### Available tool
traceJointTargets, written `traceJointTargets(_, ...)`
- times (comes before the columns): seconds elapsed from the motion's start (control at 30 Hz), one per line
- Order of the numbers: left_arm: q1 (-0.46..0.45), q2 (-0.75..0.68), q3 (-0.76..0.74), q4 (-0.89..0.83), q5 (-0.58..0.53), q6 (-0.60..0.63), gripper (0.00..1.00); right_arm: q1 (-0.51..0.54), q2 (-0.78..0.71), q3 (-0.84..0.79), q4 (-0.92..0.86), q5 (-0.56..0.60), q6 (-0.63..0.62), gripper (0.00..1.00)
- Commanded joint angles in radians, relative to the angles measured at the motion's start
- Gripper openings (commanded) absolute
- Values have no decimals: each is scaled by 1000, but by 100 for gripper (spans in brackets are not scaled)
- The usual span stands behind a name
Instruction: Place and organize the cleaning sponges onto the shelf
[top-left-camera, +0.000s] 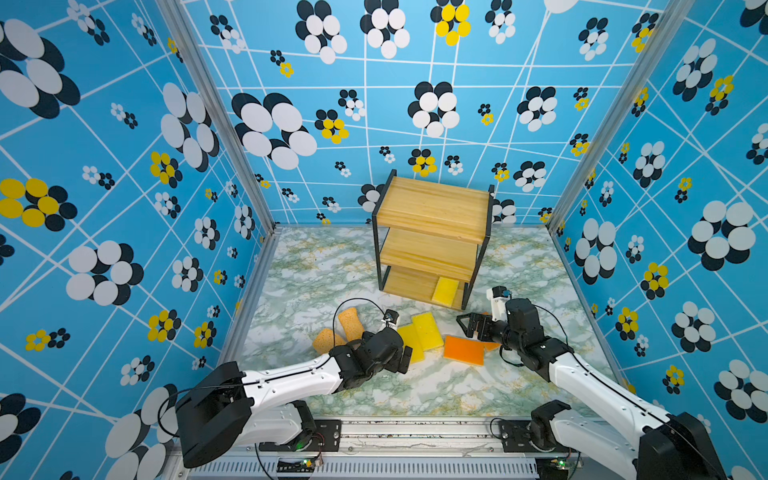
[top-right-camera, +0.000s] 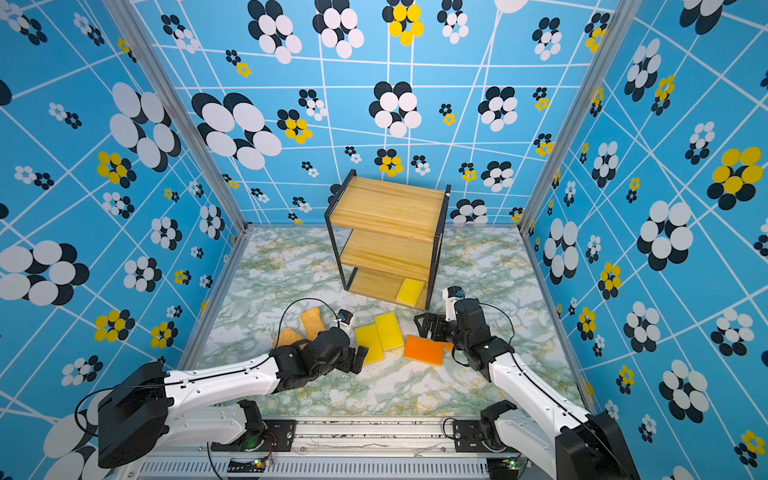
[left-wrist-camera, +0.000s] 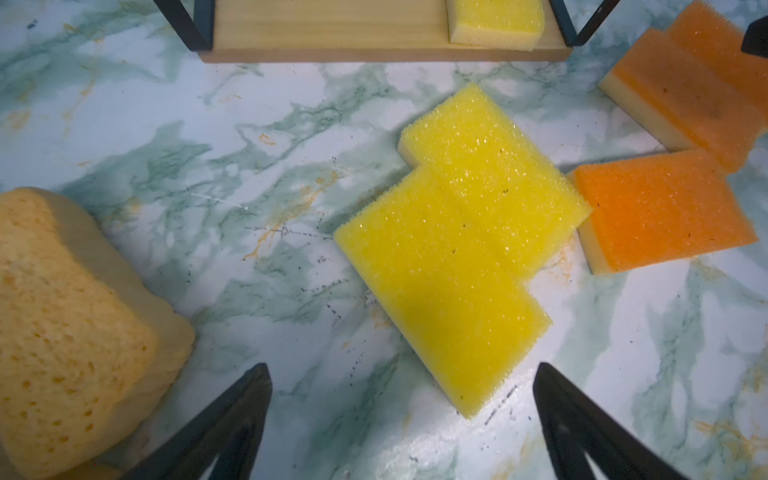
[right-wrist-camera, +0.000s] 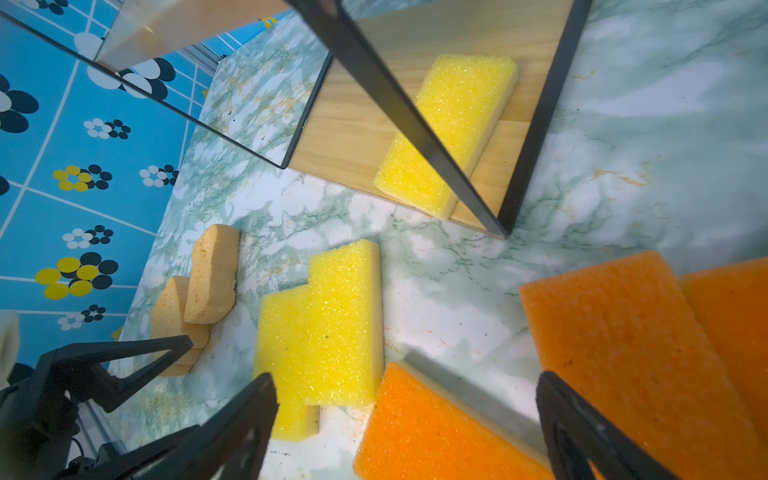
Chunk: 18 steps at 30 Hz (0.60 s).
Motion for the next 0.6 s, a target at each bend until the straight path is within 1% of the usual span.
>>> traceJointTargets(0.0, -37, 8, -27, -7, -29, -58, 100, 43, 14, 32, 27, 9, -18, 99)
traceJointTargets(0.1, -50, 30, -38, 25, -35, -78, 99, 95, 23, 38, 18, 62, -37, 99)
traceJointTargets(0.2, -59, 70, -29, 37, -29, -89, 99, 169, 46, 59, -19, 162, -75, 99)
traceJointTargets(0.27, -69, 95, -22, 50, -24, -81, 100, 206, 74, 71, -27, 199, -86, 99)
traceJointTargets(0.33, -86, 116, -3, 43, -40, -77, 99, 244, 106, 79, -16, 240, -92, 99)
traceJointTargets(0.4, -113, 124, 11, 31, -82, -79, 99, 279, 138, 91, -20, 274, -107, 99)
traceJointTargets(0.47, -119, 127, 11, 32, -96, -84, 99, 325, 171, 115, -50, 337, -122, 99)
traceJointTargets(0.57, -115, 119, -4, 17, -146, -119, 99, 403, 214, 145, -87, 440, -146, 99)
